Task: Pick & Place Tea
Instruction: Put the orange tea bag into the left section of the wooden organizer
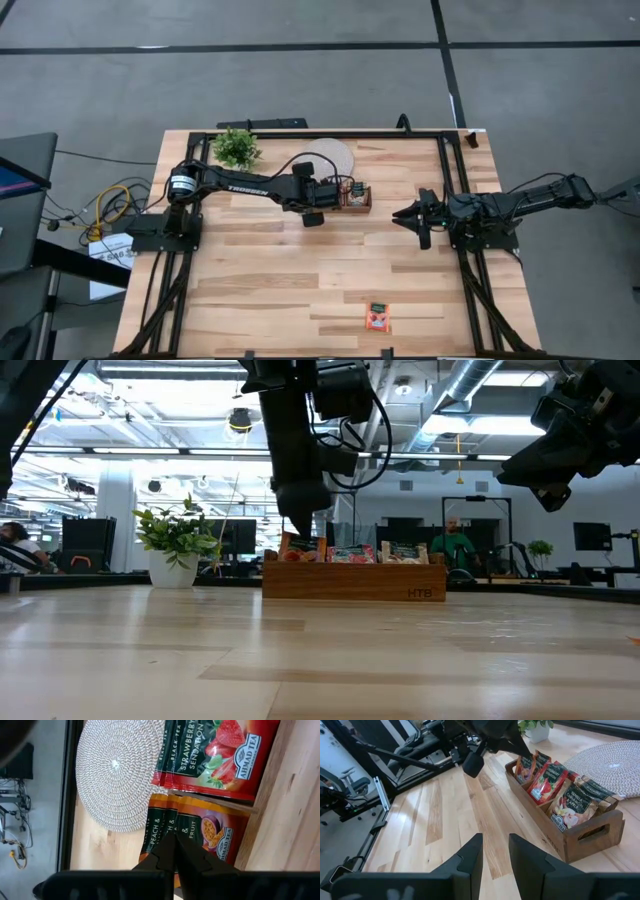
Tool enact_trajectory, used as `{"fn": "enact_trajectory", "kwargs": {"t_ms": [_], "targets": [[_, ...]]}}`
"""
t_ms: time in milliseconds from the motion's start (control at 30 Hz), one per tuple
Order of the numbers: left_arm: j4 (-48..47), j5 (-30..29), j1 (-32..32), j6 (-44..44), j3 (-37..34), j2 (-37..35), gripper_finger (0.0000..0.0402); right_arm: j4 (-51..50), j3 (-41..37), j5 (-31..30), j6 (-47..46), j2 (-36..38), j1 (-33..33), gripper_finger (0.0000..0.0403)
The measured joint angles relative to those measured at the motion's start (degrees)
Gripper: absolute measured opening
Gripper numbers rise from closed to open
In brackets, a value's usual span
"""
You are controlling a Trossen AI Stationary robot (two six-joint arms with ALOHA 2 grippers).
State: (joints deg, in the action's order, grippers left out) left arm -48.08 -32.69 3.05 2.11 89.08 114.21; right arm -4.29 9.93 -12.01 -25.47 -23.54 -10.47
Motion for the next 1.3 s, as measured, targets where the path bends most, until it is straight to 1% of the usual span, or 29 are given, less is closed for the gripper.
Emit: {"fn": "enact_trajectory", "kwargs": {"t_ms": [800, 1133, 1300], "targets": [[1.81, 0.07, -0.11, 1.4, 0.0, 0.0, 0.0001, 0.0, 0.0, 0.0, 0.0, 0.0, 0.01, 0.0086], [-1.31, 0.13, -0.11, 1.58, 0.02, 0.02, 0.0001, -0.02, 0.0, 0.0, 0.0, 0.01, -0.01, 0.0086], [-1.37, 0.14, -0.11, 1.81, 0.02, 0.01, 0.0001, 0.0, 0.0, 0.0, 0.0, 0.01, 0.01, 0.0086]]}}
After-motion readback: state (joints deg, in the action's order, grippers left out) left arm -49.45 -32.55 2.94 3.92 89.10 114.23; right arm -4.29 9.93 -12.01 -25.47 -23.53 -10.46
